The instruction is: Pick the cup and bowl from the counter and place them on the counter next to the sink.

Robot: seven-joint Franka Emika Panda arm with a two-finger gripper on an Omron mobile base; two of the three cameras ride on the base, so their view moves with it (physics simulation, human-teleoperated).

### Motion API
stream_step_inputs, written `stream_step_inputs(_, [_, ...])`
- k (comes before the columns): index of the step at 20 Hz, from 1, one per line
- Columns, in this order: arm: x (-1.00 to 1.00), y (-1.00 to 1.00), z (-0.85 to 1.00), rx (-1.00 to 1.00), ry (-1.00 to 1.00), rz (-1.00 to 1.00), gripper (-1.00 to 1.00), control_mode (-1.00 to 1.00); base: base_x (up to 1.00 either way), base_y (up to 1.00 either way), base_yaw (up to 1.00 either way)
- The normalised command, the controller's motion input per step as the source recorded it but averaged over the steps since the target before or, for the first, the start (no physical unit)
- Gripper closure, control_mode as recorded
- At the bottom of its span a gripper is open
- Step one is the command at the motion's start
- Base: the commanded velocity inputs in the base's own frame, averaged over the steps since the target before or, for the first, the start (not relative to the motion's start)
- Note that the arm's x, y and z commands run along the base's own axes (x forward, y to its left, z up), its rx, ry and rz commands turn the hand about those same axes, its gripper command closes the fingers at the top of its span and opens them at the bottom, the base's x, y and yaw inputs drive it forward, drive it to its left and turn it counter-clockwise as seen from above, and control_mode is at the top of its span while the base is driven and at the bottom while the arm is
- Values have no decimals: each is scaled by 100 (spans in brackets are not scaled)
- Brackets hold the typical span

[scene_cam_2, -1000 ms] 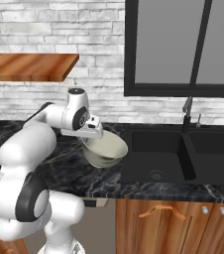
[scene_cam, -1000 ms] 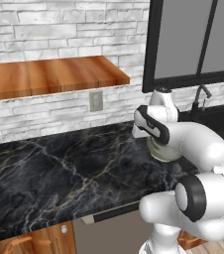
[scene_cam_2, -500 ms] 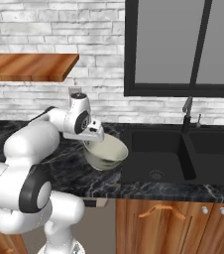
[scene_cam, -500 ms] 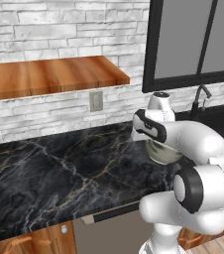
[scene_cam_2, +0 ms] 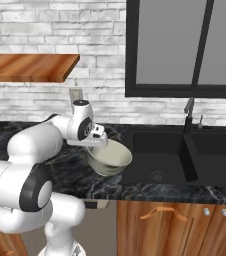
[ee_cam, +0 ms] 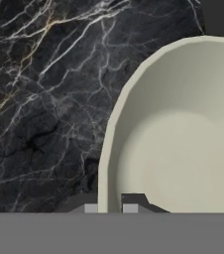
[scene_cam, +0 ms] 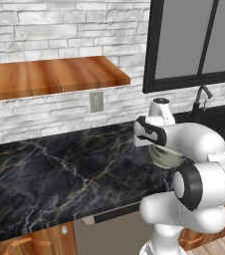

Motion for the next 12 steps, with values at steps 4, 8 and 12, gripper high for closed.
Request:
stream_step_inputs(4, [0, -20, -19, -5, 0, 0, 100, -100, 0, 0, 0])
stream_step_inputs(8, [0, -2, -11, -2, 1, 0, 100, -100, 0, 0, 0])
stream_step_inputs(12, [3, 0, -17, 0, 2, 0, 100, -100, 0, 0, 0])
